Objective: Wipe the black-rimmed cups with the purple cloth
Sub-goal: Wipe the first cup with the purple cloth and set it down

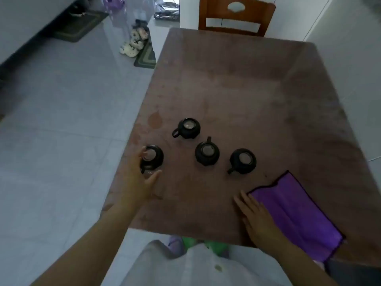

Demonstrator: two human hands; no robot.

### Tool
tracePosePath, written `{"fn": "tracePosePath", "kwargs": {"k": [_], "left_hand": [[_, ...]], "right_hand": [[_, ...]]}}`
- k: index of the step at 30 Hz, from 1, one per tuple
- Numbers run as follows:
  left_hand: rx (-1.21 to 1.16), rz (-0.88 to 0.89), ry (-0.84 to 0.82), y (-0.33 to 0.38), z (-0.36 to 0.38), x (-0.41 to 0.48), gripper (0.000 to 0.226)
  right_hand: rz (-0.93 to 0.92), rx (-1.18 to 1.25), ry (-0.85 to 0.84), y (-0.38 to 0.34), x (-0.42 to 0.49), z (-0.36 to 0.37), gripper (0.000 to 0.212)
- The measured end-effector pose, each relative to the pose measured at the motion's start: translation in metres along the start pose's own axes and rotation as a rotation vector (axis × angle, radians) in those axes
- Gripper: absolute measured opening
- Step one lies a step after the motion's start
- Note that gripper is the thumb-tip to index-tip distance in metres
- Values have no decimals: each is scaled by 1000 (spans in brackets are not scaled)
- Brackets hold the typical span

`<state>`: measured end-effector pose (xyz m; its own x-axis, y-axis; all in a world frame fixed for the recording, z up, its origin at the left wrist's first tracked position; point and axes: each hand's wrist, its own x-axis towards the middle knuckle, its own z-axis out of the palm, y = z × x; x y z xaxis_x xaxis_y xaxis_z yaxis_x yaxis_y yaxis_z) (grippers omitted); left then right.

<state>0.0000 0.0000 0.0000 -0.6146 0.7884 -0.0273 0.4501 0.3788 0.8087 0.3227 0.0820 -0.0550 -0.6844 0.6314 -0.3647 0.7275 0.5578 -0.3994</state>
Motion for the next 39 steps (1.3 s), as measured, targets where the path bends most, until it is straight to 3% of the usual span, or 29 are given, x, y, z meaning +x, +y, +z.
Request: {"fn": "tracePosePath", "kwargs": {"k": [2, 5, 7, 10, 14, 18, 22, 28, 30, 34, 39], "left_hand": [[61, -45, 58, -6, -7, 9, 80], [199, -97, -13, -21, -9, 24, 92], [226, -108, -87, -26, -6, 33, 93], [230, -75, -145, -28, -2, 44, 91], [219, -95, -186, -30, 1, 54, 86], [42, -127, -199, -23, -5, 54, 75], [-283, -234, -306, -1, -16, 40, 63], [-506, -257, -470, 25, -17, 19, 61], [-560, -255, -512, 30, -17, 15, 67], [-662, -230, -586, 34, -19, 10, 67], [-653, -81, -670, 43, -24, 3, 78]], "right_hand": [[82, 23, 126, 2, -4, -2, 56], [229, -24, 412, 9, -13, 5, 51], [330, 12, 426, 10, -15, 6, 48], [339, 45, 436, 17, -21, 12, 52], [360, 154, 569, 10, -16, 5, 39], [428, 393, 699, -28, 0, -21, 24], [428, 786, 700, -68, 10, -49, 18], [292, 1141, 662, -110, 17, -80, 2], [250, 1232, 648, -115, 18, -84, 7], [216, 1271, 657, -115, 15, -85, 16], [279, 1340, 683, -107, 10, -84, 10]]}}
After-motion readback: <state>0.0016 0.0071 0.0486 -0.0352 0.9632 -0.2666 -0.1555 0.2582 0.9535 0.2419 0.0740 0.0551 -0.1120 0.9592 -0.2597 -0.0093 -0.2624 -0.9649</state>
